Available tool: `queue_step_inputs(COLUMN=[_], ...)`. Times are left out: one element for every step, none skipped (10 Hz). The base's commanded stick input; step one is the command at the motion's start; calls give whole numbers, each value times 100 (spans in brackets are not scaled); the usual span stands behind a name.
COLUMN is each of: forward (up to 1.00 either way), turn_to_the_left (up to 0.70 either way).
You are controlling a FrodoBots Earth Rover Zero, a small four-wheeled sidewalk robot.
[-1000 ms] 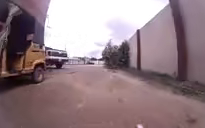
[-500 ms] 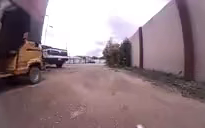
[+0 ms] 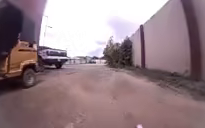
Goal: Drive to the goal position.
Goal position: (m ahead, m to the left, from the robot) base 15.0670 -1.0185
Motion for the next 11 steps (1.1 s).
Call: queue_step_inputs(forward=[50, 50, 50, 50, 50, 50, 50, 50, 50, 50, 50], turn_to_the_left=[-1, -1, -1, -1, -1, -1, -1, -1, -1, -1, -1])
